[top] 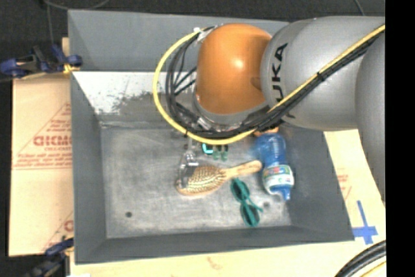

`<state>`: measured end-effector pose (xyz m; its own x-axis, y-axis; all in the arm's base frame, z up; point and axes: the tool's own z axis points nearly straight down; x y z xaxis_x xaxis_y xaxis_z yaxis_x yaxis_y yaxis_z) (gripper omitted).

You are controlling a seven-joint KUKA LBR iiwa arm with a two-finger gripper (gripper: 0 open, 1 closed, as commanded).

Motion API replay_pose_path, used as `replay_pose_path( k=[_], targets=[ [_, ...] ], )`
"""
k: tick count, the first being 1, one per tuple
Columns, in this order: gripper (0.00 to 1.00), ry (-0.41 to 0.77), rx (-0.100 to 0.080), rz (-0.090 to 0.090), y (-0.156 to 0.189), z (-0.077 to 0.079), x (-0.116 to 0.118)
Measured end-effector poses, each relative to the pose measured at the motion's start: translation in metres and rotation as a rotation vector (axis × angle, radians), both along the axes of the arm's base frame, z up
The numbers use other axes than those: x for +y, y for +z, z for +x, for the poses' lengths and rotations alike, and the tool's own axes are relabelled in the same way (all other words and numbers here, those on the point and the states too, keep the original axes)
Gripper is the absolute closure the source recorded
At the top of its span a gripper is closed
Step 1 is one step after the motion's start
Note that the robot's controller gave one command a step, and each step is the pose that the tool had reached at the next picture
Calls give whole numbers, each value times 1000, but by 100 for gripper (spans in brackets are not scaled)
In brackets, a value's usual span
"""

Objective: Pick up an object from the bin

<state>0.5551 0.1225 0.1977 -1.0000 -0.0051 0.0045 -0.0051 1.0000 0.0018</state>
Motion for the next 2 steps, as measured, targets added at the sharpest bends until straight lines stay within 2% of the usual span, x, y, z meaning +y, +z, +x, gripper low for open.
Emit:
replay_pose_path(
  k=[1,2],
  targets=[
    [0,-3,-7,1,4,2,0],
    [100,210,-28,9,-113,-30,-63]
  ],
)
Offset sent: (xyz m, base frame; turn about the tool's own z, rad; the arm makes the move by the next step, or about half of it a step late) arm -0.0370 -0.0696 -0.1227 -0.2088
